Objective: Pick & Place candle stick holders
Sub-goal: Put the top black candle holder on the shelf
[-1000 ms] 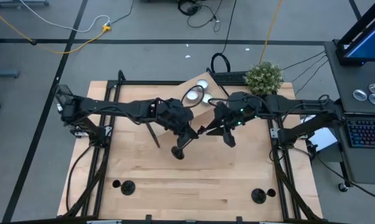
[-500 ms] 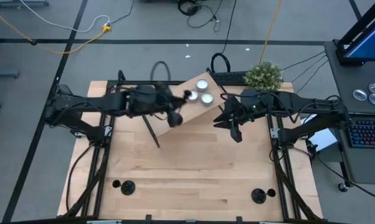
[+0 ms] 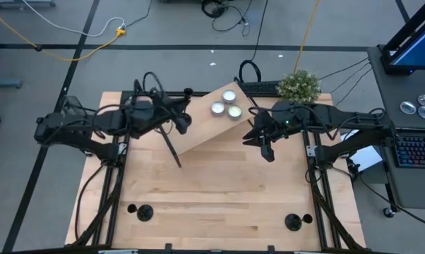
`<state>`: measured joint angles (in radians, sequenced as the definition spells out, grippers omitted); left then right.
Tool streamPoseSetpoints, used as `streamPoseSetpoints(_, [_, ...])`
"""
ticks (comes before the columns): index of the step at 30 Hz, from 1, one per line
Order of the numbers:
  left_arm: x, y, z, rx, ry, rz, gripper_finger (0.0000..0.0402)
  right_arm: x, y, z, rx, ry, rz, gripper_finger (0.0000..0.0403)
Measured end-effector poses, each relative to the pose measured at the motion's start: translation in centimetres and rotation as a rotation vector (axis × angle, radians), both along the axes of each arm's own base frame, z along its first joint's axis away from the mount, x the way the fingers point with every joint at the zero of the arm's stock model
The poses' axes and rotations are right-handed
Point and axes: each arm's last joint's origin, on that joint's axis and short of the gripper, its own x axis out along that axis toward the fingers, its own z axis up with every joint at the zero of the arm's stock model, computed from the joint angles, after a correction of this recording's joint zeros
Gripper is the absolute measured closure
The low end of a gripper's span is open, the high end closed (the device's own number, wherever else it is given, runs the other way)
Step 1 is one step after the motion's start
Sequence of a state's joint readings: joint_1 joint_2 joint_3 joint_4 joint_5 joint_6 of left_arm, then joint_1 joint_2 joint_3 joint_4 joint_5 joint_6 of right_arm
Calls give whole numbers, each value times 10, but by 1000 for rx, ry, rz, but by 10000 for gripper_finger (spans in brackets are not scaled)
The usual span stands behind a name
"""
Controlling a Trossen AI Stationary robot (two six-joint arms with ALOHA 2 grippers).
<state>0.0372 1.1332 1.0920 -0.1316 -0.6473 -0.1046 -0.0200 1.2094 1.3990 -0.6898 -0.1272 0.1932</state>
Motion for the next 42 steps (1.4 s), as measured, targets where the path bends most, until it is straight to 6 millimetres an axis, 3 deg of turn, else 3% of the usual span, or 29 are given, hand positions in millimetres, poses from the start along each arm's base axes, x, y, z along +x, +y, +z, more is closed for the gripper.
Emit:
streamPoseSetpoints(9, [-23,1,-41,46,-128,42,373,-1,0,-24,7,68,-4,328])
streamPoseSetpoints(18, [-30,4,-73,53,-128,201,373,0,0,-27,7,59,-4,329])
streamPoseSetpoints(42, [-34,9,-90,46,-16,313,373,0,0,-27,7,54,-5,330])
